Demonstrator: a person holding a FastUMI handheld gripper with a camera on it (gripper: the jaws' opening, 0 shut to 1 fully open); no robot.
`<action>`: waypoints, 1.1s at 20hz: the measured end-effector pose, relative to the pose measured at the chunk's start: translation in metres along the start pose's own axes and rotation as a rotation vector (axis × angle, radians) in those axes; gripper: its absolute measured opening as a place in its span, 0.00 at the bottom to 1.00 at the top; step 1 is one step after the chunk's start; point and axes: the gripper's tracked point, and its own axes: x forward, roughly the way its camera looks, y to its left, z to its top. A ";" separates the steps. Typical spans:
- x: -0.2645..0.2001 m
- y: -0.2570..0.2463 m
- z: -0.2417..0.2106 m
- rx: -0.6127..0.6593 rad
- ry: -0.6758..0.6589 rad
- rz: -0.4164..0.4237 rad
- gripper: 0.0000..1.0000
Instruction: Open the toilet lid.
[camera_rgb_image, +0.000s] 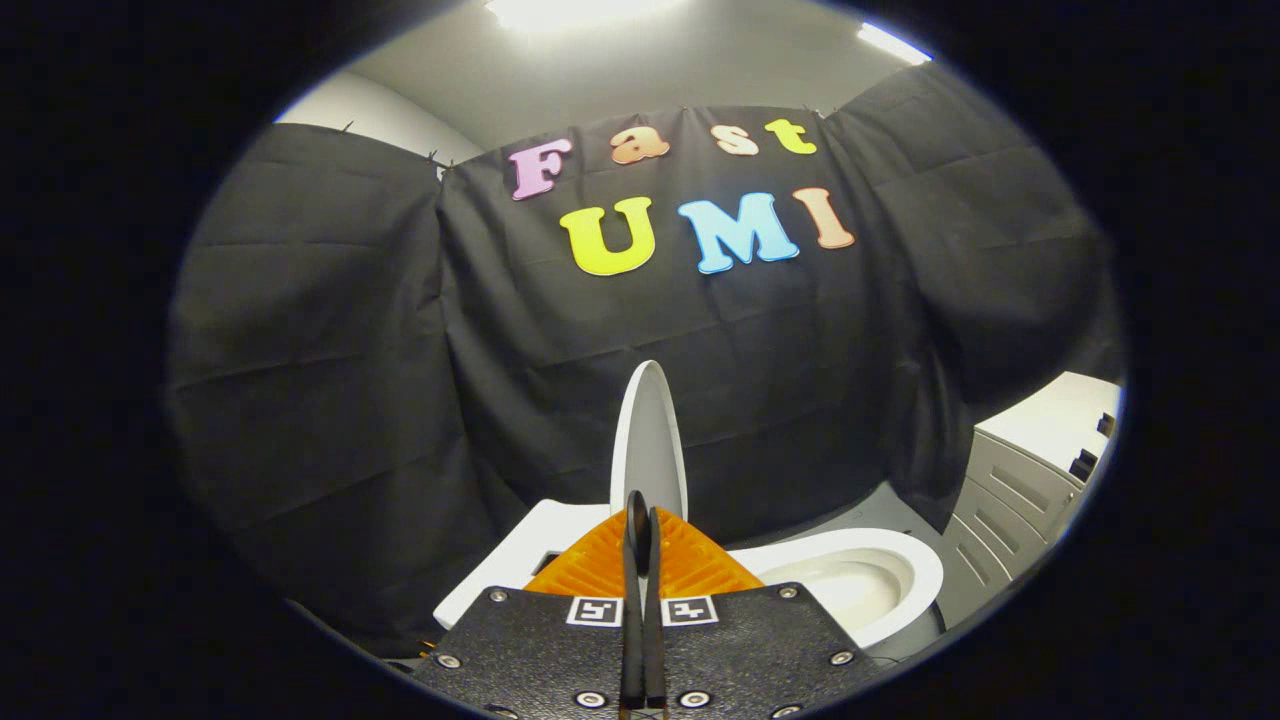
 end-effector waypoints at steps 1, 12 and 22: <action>0.000 0.005 0.000 -0.006 -0.002 0.010 0.00; 0.015 0.082 -0.023 -0.174 0.008 0.156 0.00; 0.030 0.129 -0.036 -0.229 0.082 0.300 0.00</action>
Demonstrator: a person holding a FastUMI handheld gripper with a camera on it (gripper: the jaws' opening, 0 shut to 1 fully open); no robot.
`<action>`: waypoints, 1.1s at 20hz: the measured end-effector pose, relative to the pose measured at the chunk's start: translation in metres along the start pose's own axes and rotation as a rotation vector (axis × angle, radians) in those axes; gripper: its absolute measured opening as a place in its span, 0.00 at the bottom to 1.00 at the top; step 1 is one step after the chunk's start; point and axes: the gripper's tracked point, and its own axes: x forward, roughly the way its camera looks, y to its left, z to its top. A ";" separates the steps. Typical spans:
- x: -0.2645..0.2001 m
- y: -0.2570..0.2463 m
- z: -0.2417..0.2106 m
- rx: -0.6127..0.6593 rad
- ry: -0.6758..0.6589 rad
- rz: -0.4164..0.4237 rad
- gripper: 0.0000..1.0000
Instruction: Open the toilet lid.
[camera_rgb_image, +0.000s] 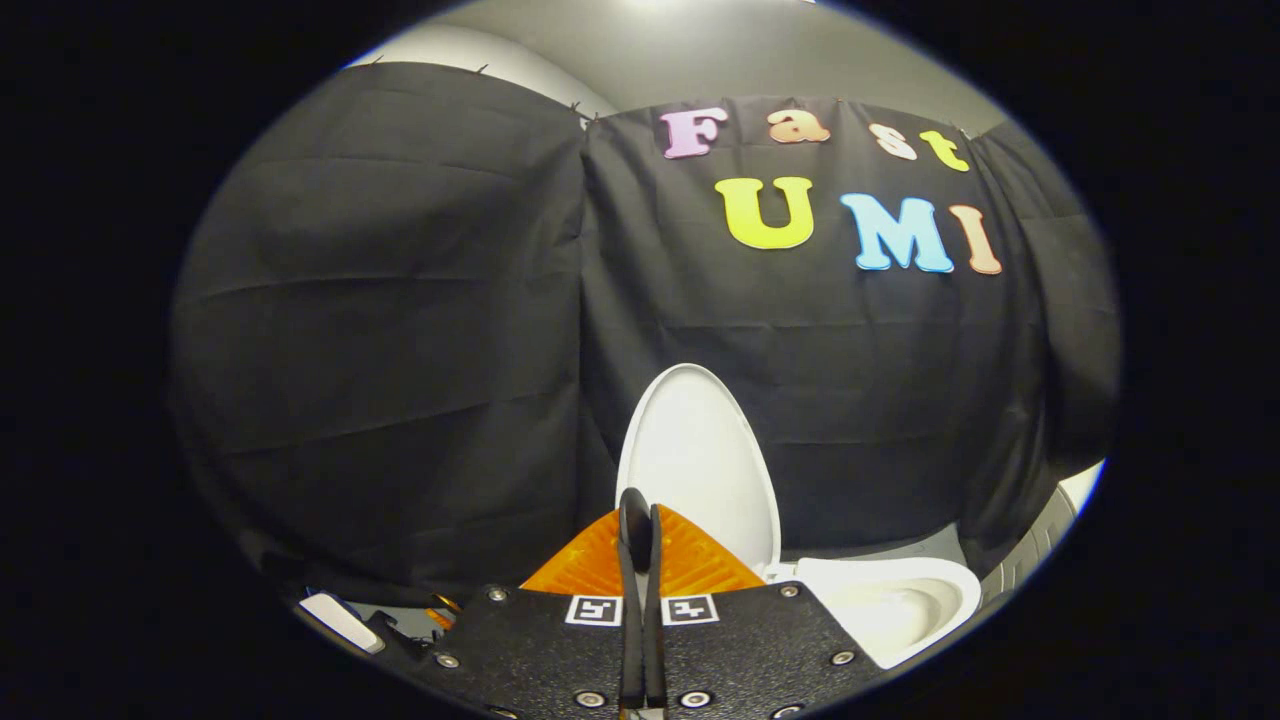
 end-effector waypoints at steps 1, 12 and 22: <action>0.002 0.000 -0.003 -0.009 0.010 0.004 0.00; -0.045 -0.024 0.025 0.019 -0.211 -0.019 0.69; -0.115 -0.178 0.056 0.038 -0.294 -0.209 0.93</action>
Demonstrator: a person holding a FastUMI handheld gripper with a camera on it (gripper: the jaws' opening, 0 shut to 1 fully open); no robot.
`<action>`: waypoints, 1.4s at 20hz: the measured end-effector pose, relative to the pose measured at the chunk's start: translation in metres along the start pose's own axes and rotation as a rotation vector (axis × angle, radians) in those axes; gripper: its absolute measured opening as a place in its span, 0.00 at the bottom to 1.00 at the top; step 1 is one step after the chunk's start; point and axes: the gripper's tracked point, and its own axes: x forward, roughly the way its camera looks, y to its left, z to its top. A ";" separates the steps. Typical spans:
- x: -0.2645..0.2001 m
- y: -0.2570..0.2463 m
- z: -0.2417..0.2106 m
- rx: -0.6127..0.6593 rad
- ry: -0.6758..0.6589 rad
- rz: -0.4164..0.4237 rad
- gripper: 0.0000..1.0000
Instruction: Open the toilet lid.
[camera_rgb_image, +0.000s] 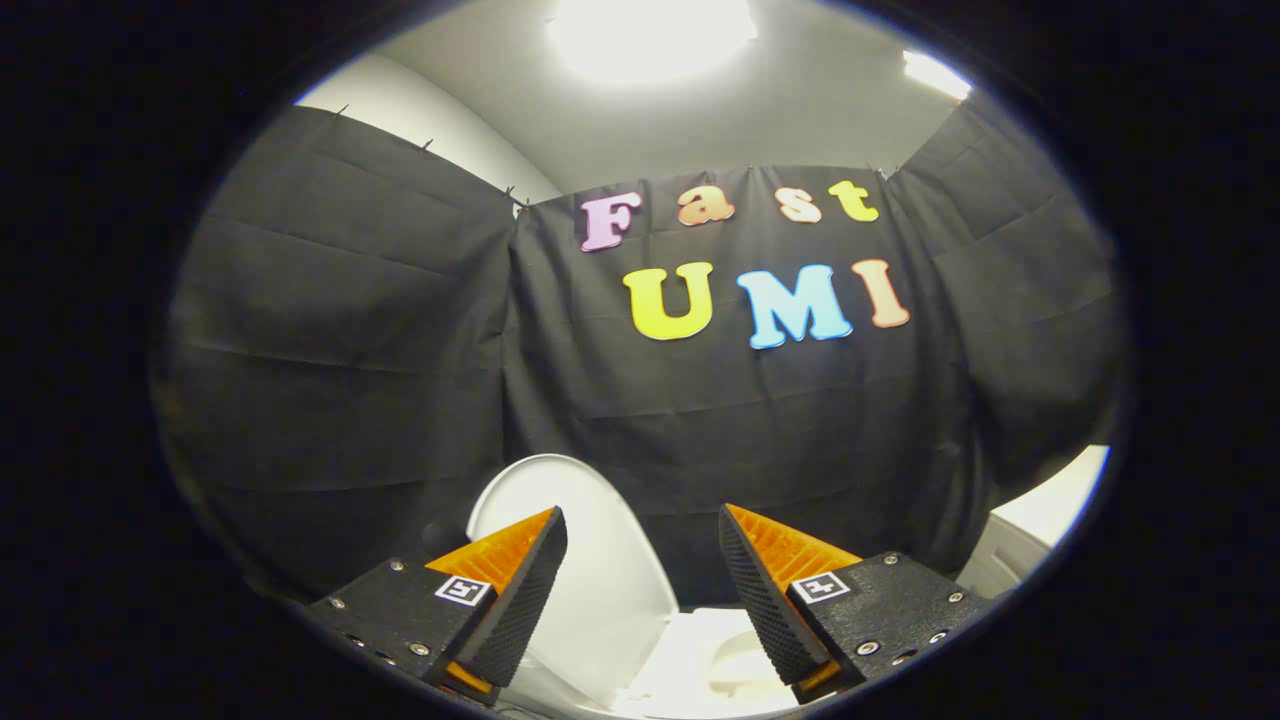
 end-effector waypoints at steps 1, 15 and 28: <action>-0.004 -0.018 0.008 -0.028 -0.008 -0.024 0.93; -0.058 -0.186 0.027 -0.223 -0.020 -0.195 0.94; -0.106 -0.257 -0.038 -0.142 0.000 -0.276 0.95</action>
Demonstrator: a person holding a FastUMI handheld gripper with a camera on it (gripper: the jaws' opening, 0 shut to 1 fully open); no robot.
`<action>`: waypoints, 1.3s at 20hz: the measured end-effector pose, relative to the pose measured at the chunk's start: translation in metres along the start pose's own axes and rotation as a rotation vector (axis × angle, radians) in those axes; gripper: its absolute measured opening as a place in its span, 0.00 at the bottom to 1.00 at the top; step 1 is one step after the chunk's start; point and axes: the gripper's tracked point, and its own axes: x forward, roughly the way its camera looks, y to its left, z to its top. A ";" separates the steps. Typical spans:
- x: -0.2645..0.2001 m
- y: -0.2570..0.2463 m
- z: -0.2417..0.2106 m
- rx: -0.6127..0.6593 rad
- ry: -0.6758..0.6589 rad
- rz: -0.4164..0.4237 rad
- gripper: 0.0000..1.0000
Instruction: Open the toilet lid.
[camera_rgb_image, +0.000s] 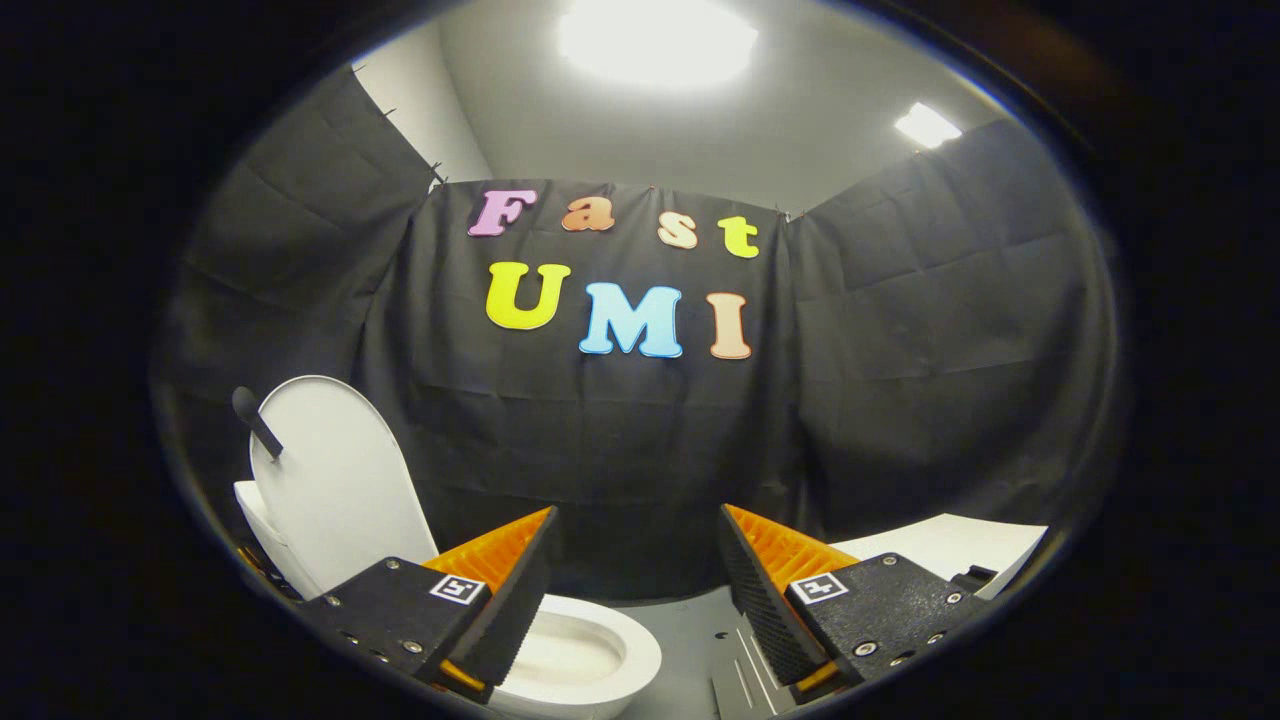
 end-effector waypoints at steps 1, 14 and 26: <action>0.001 -0.002 -0.007 0.013 0.011 -0.004 0.95; -0.010 -0.038 -0.015 0.068 0.025 -0.087 0.95; -0.008 -0.030 -0.029 0.066 0.062 -0.083 0.95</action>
